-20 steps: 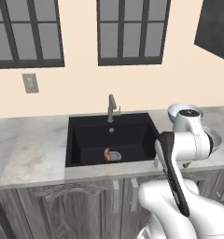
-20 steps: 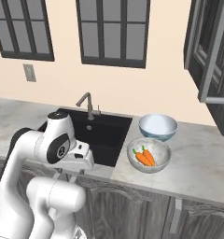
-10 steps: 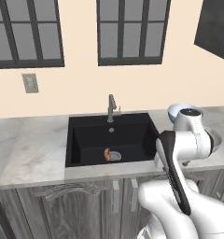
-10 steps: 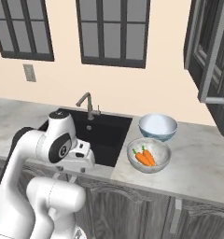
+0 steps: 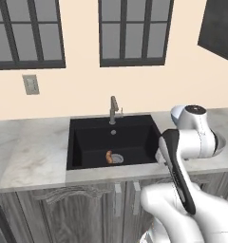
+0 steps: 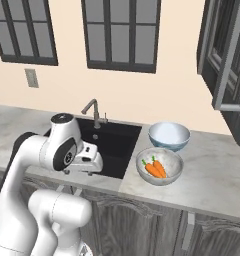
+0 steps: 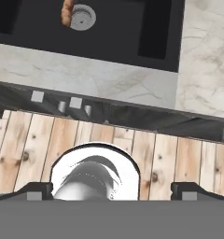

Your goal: Pick the carrots from the cabinet and place them in one bowl. Pick the potato from the sink and place it in the other bowl.

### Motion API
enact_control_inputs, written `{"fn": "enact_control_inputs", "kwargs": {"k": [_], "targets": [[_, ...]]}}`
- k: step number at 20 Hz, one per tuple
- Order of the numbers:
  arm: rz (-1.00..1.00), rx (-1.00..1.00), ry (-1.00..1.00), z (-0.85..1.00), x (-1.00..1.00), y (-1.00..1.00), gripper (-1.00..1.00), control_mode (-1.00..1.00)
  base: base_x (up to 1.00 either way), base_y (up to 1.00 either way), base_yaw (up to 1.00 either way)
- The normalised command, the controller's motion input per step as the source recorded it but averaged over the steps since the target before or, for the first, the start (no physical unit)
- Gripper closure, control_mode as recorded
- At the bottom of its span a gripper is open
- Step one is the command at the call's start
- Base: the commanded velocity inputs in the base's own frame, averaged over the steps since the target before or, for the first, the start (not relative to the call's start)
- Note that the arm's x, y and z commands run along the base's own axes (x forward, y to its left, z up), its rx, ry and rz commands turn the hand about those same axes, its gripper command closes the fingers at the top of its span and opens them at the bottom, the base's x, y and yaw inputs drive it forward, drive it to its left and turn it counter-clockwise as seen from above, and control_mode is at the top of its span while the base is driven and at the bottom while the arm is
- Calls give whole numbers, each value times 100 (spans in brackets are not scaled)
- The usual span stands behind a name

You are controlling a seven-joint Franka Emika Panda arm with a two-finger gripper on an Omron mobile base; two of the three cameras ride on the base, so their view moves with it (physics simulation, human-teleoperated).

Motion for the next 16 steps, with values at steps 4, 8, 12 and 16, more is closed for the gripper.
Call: {"fn": "enact_control_inputs", "kwargs": {"k": [4,8,12,16], "targets": [[0,2,-1,0,38,4,-100,-100,0,0,0],[0,4,-1,0,39,16,-100,-100,0,0,0],[0,4,-1,0,29,21,-100,-100,0,0,0],[0,3,0,-1,25,20,-100,-100,0,0,0]]}}
